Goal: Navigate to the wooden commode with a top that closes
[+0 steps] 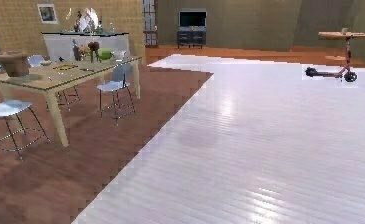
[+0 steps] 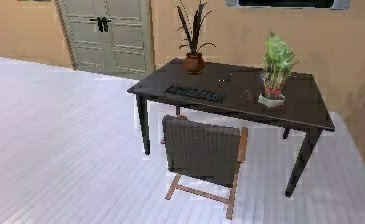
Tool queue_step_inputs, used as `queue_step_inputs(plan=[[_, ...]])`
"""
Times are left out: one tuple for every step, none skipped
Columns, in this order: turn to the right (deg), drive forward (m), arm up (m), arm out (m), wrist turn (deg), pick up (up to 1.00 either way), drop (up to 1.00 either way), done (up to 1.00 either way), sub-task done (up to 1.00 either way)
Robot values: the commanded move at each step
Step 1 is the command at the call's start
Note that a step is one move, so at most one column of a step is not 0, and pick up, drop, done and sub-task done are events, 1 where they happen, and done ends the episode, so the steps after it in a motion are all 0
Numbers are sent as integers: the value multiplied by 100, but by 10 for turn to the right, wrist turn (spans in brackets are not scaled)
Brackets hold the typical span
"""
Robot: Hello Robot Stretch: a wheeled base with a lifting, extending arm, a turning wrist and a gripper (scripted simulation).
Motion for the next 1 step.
queue_step_inputs(plan=[[0,100,0,0,0,0,0,0,0]])
